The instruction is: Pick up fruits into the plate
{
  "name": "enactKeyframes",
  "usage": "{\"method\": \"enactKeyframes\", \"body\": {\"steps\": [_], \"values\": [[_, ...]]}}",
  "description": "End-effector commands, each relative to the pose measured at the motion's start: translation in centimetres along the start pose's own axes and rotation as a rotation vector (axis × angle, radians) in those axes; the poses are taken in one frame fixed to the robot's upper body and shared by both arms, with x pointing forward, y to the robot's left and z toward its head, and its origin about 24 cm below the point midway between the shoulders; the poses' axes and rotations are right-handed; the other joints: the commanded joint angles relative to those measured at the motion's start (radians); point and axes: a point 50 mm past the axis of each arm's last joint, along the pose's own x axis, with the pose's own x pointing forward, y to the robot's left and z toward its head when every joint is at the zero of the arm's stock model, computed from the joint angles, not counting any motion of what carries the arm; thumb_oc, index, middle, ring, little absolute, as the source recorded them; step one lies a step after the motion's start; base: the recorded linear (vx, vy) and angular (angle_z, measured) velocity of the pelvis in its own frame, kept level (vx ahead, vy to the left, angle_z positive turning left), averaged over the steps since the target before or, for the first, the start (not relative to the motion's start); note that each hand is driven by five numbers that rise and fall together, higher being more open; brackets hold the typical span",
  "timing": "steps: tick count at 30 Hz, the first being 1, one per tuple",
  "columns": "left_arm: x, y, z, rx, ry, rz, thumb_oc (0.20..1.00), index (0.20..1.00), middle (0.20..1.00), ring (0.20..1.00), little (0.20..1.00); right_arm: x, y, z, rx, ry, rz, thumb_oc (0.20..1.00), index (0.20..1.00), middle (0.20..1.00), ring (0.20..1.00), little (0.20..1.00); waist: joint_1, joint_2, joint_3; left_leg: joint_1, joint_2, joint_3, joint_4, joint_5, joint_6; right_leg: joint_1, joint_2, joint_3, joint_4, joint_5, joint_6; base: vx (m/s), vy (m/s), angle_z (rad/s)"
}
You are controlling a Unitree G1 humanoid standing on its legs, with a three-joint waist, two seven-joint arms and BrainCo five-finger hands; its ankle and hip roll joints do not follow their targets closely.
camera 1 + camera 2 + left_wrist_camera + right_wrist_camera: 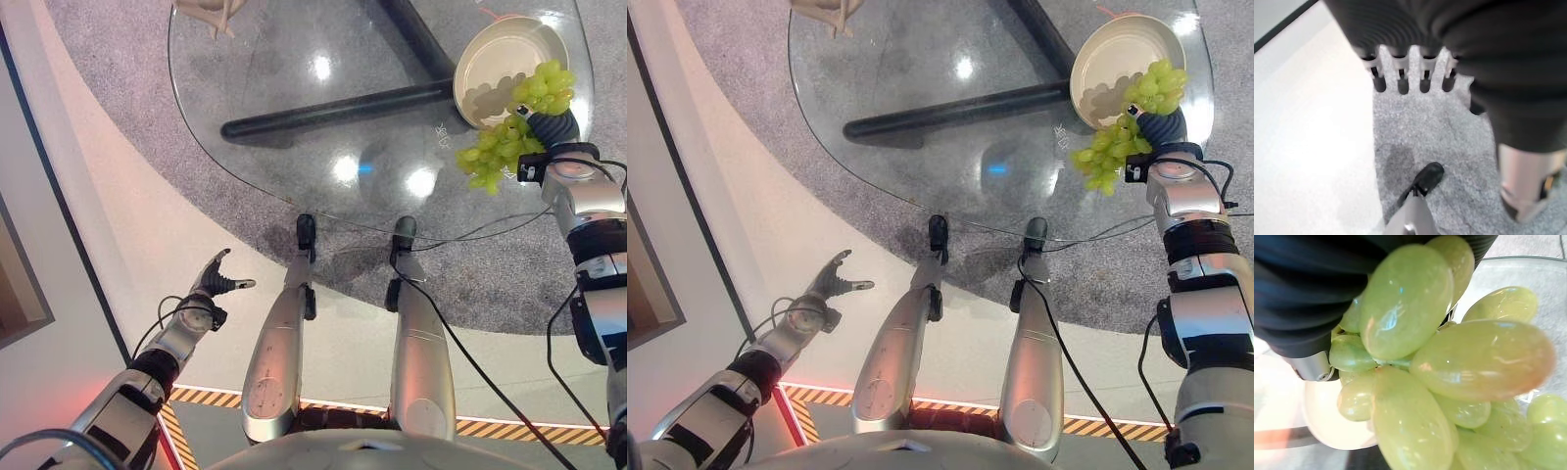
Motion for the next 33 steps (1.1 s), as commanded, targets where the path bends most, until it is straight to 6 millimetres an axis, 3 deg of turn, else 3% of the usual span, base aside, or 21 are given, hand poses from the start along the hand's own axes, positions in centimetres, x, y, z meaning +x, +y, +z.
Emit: {"method": "enactKeyframes", "body": {"steps": [1, 8, 15, 23, 33], "values": [[-0.9, -1.2, -1.0, -0.022, 0.017, -0.016, 1.0, 1.0, 1.0, 1.0, 1.0, 0.2, -4.4, 3.6, -0.119, -0.095, -0.204, 0.2, 0.2, 0.2, 0.2, 0.2, -0.002, 0.054, -0.042, -0.061, -0.075, -0.029, 0.182, -0.185, 0.027, -0.004, 0.066, -0.079, 0.037, -0.078, -0.029, 0.0, 0.0, 0.0], [-1.1, -1.8, -0.8, -0.042, 0.004, -0.026, 1.0, 1.0, 1.0, 1.0, 1.0, 0.1, -4.6, 5.8, -0.149, -0.132, -0.316, 0.2, 0.2, 0.2, 0.2, 0.2, 0.002, 0.076, -0.042, -0.084, -0.077, -0.023, 0.182, -0.181, 0.028, -0.037, 0.07, -0.074, 0.052, -0.082, -0.033, 0.0, 0.007, -0.01], [-1.4, -2.2, -1.1, -0.056, 0.009, -0.034, 1.0, 1.0, 1.0, 1.0, 1.0, -0.3, -3.3, 6.3, -0.128, -0.207, -0.276, 0.2, 0.2, 0.2, 0.2, 0.2, -0.005, 0.072, -0.042, -0.071, -0.075, -0.017, 0.189, -0.188, 0.029, -0.028, 0.076, -0.069, 0.061, -0.091, -0.039, 0.01, 0.004, 0.0], [-1.5, -1.6, -2.0, -0.07, 0.042, -0.01, 1.0, 1.0, 1.0, 1.0, 1.0, -2.4, -0.9, 4.9, -0.135, -0.359, -0.183, 0.2, 0.2, 0.2, 0.2, 0.2, -0.044, 0.018, -0.042, -0.024, -0.061, 0.0, 0.215, -0.215, 0.035, 0.02, 0.093, -0.056, 0.07, -0.098, -0.04, 0.03, -0.014, 0.02], [-1.8, -0.9, -3.2, -0.086, 0.092, 0.031, 1.0, 1.0, 1.0, 1.0, 1.0, -5.7, -0.1, 2.9, -0.086, -0.479, -0.149, 0.2, 0.2, 0.2, 0.2, 0.2, -0.087, -0.04, -0.042, 0.039, -0.039, 0.013, 0.212, -0.231, 0.039, 0.087, 0.12, -0.04, 0.066, -0.106, -0.039, 0.01, -0.003, 0.0]]}}
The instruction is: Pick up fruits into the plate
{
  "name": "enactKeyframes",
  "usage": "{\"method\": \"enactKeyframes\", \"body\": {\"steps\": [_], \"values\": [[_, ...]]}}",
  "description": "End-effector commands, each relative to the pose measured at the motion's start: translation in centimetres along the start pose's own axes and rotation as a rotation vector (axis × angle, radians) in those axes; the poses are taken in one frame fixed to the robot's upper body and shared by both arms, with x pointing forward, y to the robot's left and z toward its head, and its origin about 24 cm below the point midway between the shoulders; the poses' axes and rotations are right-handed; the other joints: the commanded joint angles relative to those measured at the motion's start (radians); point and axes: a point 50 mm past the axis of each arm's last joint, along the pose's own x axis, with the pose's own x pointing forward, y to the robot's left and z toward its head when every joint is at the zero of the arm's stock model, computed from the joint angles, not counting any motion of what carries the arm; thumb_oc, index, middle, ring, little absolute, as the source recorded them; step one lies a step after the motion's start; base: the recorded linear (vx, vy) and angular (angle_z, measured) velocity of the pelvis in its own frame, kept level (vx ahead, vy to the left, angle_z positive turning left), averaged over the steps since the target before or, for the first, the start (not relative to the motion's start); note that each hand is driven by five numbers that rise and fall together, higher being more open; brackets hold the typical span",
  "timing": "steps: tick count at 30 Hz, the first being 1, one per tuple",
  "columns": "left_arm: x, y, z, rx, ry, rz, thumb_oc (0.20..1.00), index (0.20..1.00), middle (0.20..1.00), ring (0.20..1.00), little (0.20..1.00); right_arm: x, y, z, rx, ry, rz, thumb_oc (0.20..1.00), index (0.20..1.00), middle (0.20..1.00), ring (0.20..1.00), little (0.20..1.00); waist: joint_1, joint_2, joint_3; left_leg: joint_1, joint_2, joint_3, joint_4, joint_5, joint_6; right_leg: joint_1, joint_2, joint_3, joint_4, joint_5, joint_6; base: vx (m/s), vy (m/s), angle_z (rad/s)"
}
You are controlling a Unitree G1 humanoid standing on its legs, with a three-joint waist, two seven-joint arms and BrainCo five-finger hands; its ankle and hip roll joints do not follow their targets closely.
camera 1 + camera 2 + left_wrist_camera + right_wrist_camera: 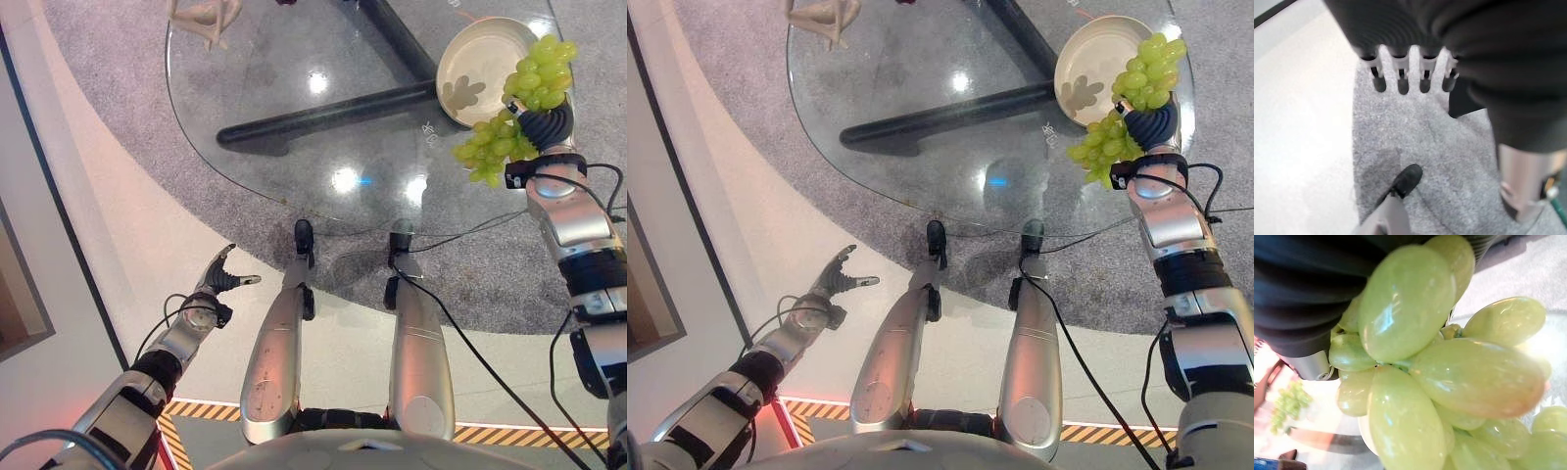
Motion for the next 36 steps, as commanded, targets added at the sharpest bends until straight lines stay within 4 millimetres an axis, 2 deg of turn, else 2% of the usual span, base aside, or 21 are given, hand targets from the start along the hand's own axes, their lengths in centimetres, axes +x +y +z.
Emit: {"method": "enactKeyframes", "body": {"steps": [1, 6, 17, 27, 36], "values": [[-1.5, 0.1, -3.5, -0.008, 0.115, 0.02, 1.0, 1.0, 1.0, 1.0, 1.0, -0.7, -1.7, 2.7, 0.043, -0.182, -0.076, 0.2, 0.2, 0.2, 0.2, 0.2, -0.02, -0.043, -0.041, 0.025, -0.041, 0.003, 0.141, -0.196, 0.035, 0.052, 0.114, -0.056, 0.043, -0.088, -0.035, 0.0, -0.026, -0.05], [-1.5, 0.2, -3.7, -0.002, 0.128, 0.027, 1.0, 1.0, 1.0, 1.0, 1.0, -1.0, -2.0, 2.9, 0.032, -0.21, -0.093, 0.2, 0.2, 0.2, 0.2, 0.2, -0.024, -0.057, -0.041, 0.044, -0.038, 0.006, 0.129, -0.191, 0.034, 0.075, 0.117, -0.061, 0.02, -0.075, -0.034, -0.02, -0.015, -0.06], [-1.2, 0.1, -3.5, 0.01, 0.133, 0.013, 1.0, 1.0, 1.0, 1.0, 1.0, 0.5, -3.2, 3.8, -0.057, -0.212, -0.143, 0.2, 0.2, 0.2, 0.2, 0.2, -0.009, -0.056, -0.041, 0.061, -0.042, 0.004, 0.129, -0.197, 0.031, 0.097, 0.111, -0.079, 0.016, -0.083, -0.034, 0.0, -0.001, 0.0], [-1.1, 0.1, -3.0, 0.041, 0.106, -0.018, 1.0, 1.0, 1.0, 1.0, 1.0, 2.6, -4.2, 5.3, -0.206, -0.232, -0.175, 0.2, 0.2, 0.2, 0.2, 0.2, 0.025, -0.04, -0.041, 0.03, -0.054, -0.018, 0.156, -0.2, 0.033, 0.08, 0.1, -0.098, 0.039, -0.094, -0.041, 0.0, -0.016, 0.02], [-0.9, -0.1, -2.2, 0.058, 0.066, -0.041, 1.0, 1.0, 1.0, 1.0, 1.0, 4.9, -5.9, 6.5, -0.295, -0.177, -0.23, 0.2, 0.2, 0.2, 0.2, 0.2, 0.057, -0.014, -0.041, -0.021, -0.071, -0.04, 0.181, -0.194, 0.034, 0.035, 0.091, -0.11, 0.072, -0.105, -0.046, -0.01, -0.017, 0.07]]}}
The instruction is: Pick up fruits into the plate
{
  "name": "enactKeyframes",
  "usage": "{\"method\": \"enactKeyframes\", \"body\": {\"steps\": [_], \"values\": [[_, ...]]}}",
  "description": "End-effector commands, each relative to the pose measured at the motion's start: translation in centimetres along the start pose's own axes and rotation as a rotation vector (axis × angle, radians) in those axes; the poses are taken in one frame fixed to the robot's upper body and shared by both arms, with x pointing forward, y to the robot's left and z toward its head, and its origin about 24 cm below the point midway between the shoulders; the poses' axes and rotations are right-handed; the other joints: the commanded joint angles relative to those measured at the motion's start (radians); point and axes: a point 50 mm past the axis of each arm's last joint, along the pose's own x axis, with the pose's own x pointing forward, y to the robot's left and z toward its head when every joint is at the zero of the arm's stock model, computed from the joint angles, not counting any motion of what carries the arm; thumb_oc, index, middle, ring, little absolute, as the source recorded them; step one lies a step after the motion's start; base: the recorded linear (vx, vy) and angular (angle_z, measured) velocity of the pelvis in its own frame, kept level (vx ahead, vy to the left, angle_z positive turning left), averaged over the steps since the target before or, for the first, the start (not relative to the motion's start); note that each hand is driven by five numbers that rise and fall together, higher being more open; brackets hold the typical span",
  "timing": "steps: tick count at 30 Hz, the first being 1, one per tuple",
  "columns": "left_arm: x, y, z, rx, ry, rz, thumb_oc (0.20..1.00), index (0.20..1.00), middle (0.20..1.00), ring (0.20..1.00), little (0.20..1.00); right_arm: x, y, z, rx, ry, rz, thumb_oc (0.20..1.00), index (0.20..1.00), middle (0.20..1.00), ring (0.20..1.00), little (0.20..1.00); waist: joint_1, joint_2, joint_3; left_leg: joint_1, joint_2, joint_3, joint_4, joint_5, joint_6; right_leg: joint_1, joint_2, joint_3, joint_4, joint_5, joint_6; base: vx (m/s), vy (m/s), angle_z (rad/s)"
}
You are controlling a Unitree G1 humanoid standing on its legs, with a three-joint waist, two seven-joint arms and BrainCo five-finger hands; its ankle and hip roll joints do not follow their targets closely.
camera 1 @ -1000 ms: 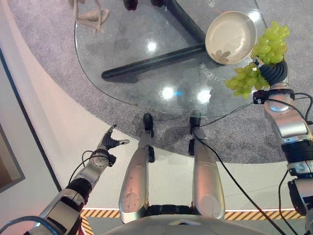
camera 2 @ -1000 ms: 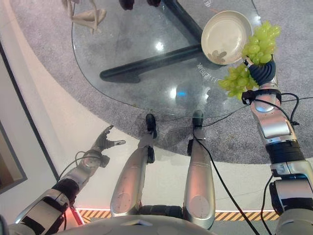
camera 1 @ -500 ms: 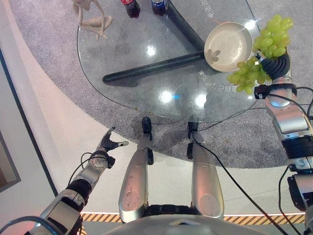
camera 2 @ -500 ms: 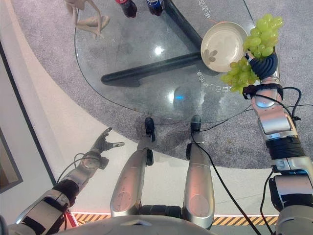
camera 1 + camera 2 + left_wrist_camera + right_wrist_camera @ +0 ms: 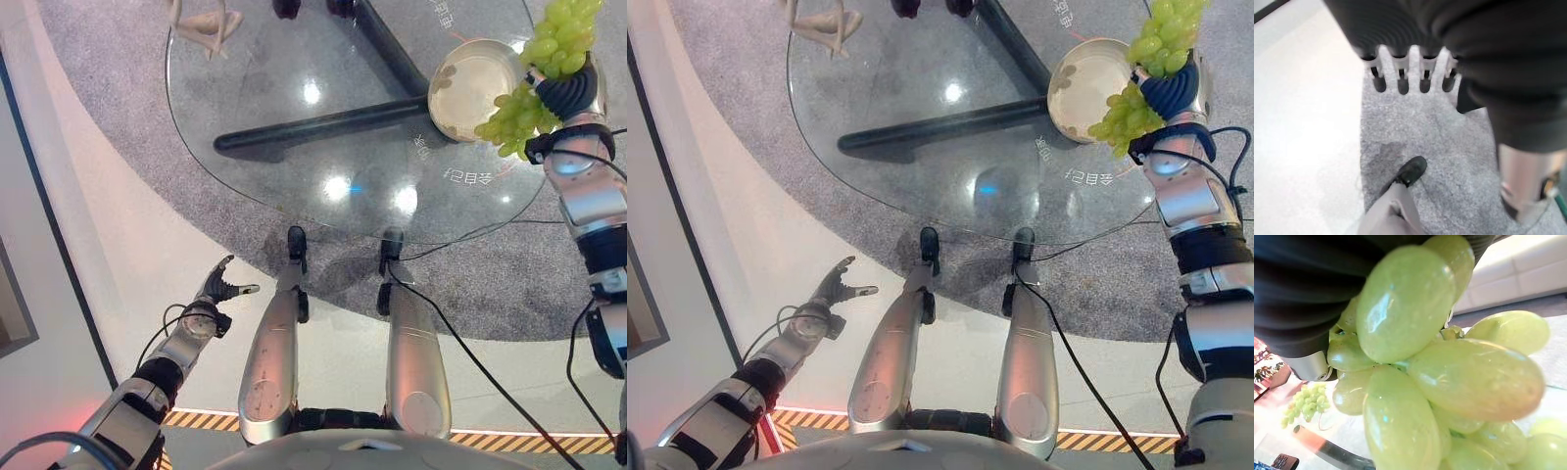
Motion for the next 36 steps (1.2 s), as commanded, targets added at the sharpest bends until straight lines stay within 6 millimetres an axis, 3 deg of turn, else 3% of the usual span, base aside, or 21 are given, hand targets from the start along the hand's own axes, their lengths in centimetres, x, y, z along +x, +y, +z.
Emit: {"method": "enactKeyframes", "body": {"steps": [1, 13, 22, 23, 24, 25, 36], "values": [[-0.7, 0.1, -1.0, 0.04, 0.01, -0.011, 1.0, 1.0, 1.0, 1.0, 1.0, 1.6, -3.7, 1.9, -0.075, -0.075, -0.126, 0.2, 0.2, 0.2, 0.2, 0.2, 0.008, 0.009, -0.044, -0.035, -0.086, -0.008, 0.15, -0.175, 0.043, -0.01, 0.08, -0.078, 0.071, -0.098, -0.037, -0.01, -0.016, 0.08], [-0.9, -0.1, 0.4, 0.016, -0.071, -0.015, 1.0, 1.0, 1.0, 1.0, 1.0, 2.9, -4.9, 2.4, -0.178, -0.037, -0.152, 0.2, 0.2, 0.2, 0.2, 0.2, 0.025, 0.071, -0.044, -0.128, -0.101, -0.003, 0.186, -0.17, 0.04, -0.114, 0.058, -0.08, 0.129, -0.115, -0.042, -0.01, -0.001, 0.05], [-1.1, 0.1, 0.7, 0.006, -0.1, 0.001, 1.0, 1.0, 1.0, 1.0, 1.0, 3.1, -5.0, 2.3, -0.201, 0.0, -0.153, 0.2, 0.2, 0.2, 0.2, 0.2, 0.029, 0.097, -0.044, -0.193, -0.098, 0.01, 0.218, -0.176, 0.039, -0.184, 0.061, -0.073, 0.17, -0.129, -0.05, 0.0, 0.0, 0.0], [-1.1, 0.1, 0.8, 0.005, -0.101, 0.002, 1.0, 1.0, 1.0, 1.0, 1.0, 3.2, -5.1, 2.1, -0.201, 0.011, -0.154, 0.376, 0.376, 0.376, 0.376, 0.376, 0.029, 0.099, -0.044, -0.199, -0.098, 0.011, 0.221, -0.177, 0.039, -0.19, 0.061, -0.073, 0.176, -0.131, -0.051, 0.0, 0.0, 0.0], [-1.1, 0.2, 0.8, 0.005, -0.103, 0.003, 1.0, 1.0, 1.0, 1.0, 1.0, 3.2, -5.1, 1.9, -0.201, 0.022, -0.156, 0.724, 0.724, 0.724, 0.724, 0.724, 0.029, 0.101, -0.044, -0.203, -0.098, 0.012, 0.224, -0.177, 0.04, -0.195, 0.06, -0.073, 0.181, -0.133, -0.052, 0.0, 0.0, 0.0], [-1.1, 0.4, 0.8, 0.003, -0.104, 0.004, 1.0, 1.0, 1.0, 1.0, 1.0, 3.1, -5.2, 1.7, -0.204, 0.033, -0.159, 1.0, 1.0, 1.0, 1.0, 1.0, 0.03, 0.104, -0.044, -0.211, -0.097, 0.014, 0.232, -0.179, 0.04, -0.203, 0.059, -0.072, 0.19, -0.135, -0.054, 0.0, 0.0, 0.0], [-1.3, 0.5, 0.6, 0.003, -0.108, -0.001, 1.0, 1.0, 1.0, 1.0, 1.0, 3.1, -5.2, 1.5, -0.198, 0.043, -0.165, 1.0, 1.0, 1.0, 1.0, 1.0, 0.029, 0.109, -0.044, -0.22, -0.091, 0.02, 0.25, -0.188, 0.039, -0.213, 0.059, -0.07, 0.211, -0.144, -0.057, 0.0, 0.0, 0.0]]}}
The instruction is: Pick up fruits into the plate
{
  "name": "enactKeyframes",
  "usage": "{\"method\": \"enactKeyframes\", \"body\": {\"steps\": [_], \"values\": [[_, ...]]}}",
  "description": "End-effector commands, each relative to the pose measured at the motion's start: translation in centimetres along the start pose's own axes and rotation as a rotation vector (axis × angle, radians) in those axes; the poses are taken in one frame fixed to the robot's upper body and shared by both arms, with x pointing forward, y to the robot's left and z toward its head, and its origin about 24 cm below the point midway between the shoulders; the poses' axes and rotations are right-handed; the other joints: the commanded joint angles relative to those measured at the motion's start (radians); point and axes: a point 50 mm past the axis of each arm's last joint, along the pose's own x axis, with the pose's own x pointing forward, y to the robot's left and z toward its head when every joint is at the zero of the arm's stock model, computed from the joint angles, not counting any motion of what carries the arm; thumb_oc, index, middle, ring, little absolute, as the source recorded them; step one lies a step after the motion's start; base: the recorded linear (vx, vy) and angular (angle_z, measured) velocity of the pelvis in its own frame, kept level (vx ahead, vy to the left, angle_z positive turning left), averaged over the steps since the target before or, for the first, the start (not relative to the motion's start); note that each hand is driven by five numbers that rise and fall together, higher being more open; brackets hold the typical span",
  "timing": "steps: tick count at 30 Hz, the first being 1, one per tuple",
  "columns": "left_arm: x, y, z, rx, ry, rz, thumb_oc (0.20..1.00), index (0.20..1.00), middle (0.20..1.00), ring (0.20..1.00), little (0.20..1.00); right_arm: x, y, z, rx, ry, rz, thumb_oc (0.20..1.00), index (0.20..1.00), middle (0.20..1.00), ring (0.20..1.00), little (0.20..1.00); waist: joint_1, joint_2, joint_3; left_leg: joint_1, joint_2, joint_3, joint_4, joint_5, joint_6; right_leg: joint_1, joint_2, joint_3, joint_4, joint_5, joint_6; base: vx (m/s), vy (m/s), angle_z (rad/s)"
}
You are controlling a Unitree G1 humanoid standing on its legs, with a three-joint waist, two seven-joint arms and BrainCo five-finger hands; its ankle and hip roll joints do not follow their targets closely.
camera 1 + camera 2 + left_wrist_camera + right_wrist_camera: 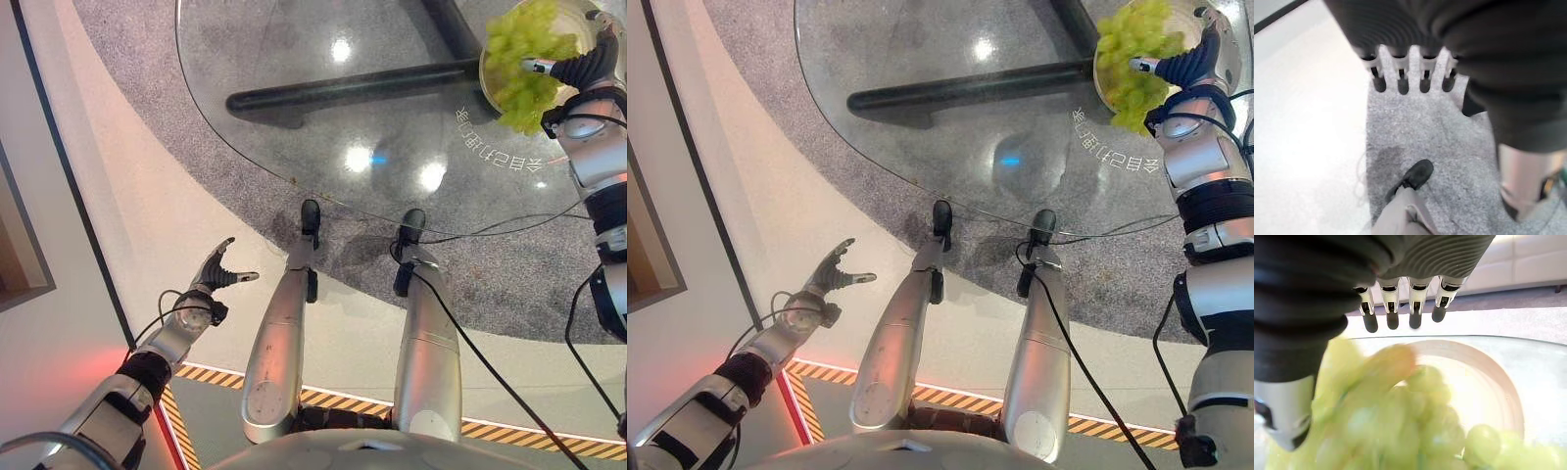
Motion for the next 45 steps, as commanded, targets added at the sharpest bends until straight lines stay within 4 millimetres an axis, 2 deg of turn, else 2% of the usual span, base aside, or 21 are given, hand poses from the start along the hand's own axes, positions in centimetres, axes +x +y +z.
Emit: {"method": "enactKeyframes", "body": {"steps": [1, 14, 19, 27, 28, 29, 33, 36, 37, 39, 45], "values": [[-1.4, -1.3, -1.7, -0.021, 0.043, -0.029, 1.0, 1.0, 1.0, 1.0, 1.0, 0.9, -4.0, 0.2, -0.084, -0.046, -0.125, 1.0, 1.0, 1.0, 1.0, 1.0, -0.012, 0.093, -0.043, -0.032, -0.06, 0.032, 0.163, -0.186, 0.053, 0.034, 0.104, -0.084, 0.002, -0.061, -0.036, 0.0, 0.0, 0.0], [-1.7, -1.4, -2.1, -0.03, 0.057, -0.029, 1.0, 1.0, 1.0, 1.0, 1.0, 0.2, -3.2, 0.6, -0.028, -0.091, -0.146, 1.0, 1.0, 1.0, 1.0, 1.0, -0.019, 0.076, -0.043, 0.01, -0.058, 0.027, 0.139, -0.184, 0.055, 0.074, 0.116, -0.081, -0.025, -0.055, -0.037, 0.0, 0.015, -0.01], [-1.8, -1.4, -2.6, -0.035, 0.082, -0.031, 1.0, 1.0, 1.0, 1.0, 1.0, -0.9, -2.1, 0.3, 0.035, -0.119, -0.14, 1.0, 1.0, 1.0, 1.0, 1.0, -0.031, 0.05, -0.043, 0.07, -0.052, 0.028, 0.11, -0.18, 0.059, 0.132, 0.125, -0.076, -0.052, -0.049, -0.036, -0.01, 0.048, 0.0], [-2.0, -1.1, -4.3, -0.035, 0.169, -0.026, 1.0, 1.0, 1.0, 1.0, 1.0, -3.6, 0.8, -2.4, 0.2, -0.074, -0.076, 1.0, 1.0, 1.0, 1.0, 1.0, -0.058, -0.005, -0.043, 0.229, -0.032, 0.041, 0.038, -0.177, 0.057, 0.28, 0.138, -0.067, -0.111, -0.04, -0.028, 0.0, 0.071, -0.03], [-2.1, -1.0, -5.0, -0.043, 0.196, -0.02, 1.0, 1.0, 1.0, 1.0, 1.0, -4.6, 1.7, -3.5, 0.246, -0.05, -0.045, 1.0, 1.0, 1.0, 1.0, 1.0, -0.067, -0.02, -0.043, 0.283, -0.023, 0.045, 0.015, -0.176, 0.054, 0.334, 0.139, -0.067, -0.133, -0.037, -0.026, -0.02, 0.082, -0.1], [-2.1, -0.9, -5.0, -0.044, 0.199, -0.019, 1.0, 1.0, 1.0, 1.0, 1.0, -4.8, 1.9, -3.7, 0.253, -0.048, -0.041, 1.0, 1.0, 1.0, 1.0, 1.0, -0.068, -0.022, -0.043, 0.288, -0.02, 0.045, 0.009, -0.17, 0.054, 0.34, 0.14, -0.067, -0.142, -0.028, -0.026, 0.0, 0.091, -0.13], [-2.6, -1.2, -6.1, -0.073, 0.238, -0.033, 1.0, 1.0, 1.0, 1.0, 1.0, -7.9, 4.3, -6.8, 0.315, 0.013, 0.036, 1.0, 1.0, 1.0, 1.0, 1.0, -0.084, -0.053, -0.043, 0.408, -0.006, 0.056, -0.033, -0.173, 0.049, 0.47, 0.131, -0.073, -0.205, -0.014, -0.018, 0.03, 0.061, 0.01], [-3.1, -1.6, -6.8, -0.096, 0.273, -0.051, 1.0, 1.0, 1.0, 1.0, 1.0, -9.6, 5.7, -8.3, 0.345, 0.06, 0.09, 1.0, 1.0, 1.0, 1.0, 1.0, -0.087, -0.066, -0.071, 0.452, -0.003, 0.06, -0.053, -0.177, 0.047, 0.526, 0.127, -0.075, -0.243, -0.007, -0.015, 0.07, 0.069, -0.03], [-3.8, -2.2, -7.6, -0.125, 0.307, -0.067, 1.0, 1.0, 1.0, 1.0, 1.0, -11.6, 7.0, -10.0, 0.357, 0.113, 0.139, 1.0, 1.0, 1.0, 1.0, 1.0, -0.087, -0.079, -0.107, 0.493, -0.001, 0.066, -0.072, -0.182, 0.046, 0.58, 0.122, -0.078, -0.284, 0.001, -0.008, 0.09, 0.065, 0.0], [-4.7, -3.0, -8.5, -0.135, 0.348, -0.097, 1.0, 1.0, 1.0, 1.0, 1.0, -13.8, 8.2, -11.9, 0.384, 0.176, 0.208, 1.0, 1.0, 1.0, 1.0, 1.0, -0.085, -0.091, -0.146, 0.531, 0.0, 0.071, -0.093, -0.186, 0.046, 0.632, 0.116, -0.082, -0.326, 0.01, 0.0, 0.12, 0.059, 0.01], [-7.6, -5.1, -11.1, -0.195, 0.482, -0.149, 1.0, 1.0, 1.0, 1.0, 1.0, -21.9, 12.5, -16.6, 0.531, 0.446, 0.427, 1.0, 1.0, 1.0, 1.0, 1.0, -0.082, -0.119, -0.268, 0.64, -0.009, 0.08, -0.146, -0.197, 0.051, 0.763, 0.109, -0.078, -0.412, 0.027, 0.019, 0.15, 0.064, 0.03]]}}
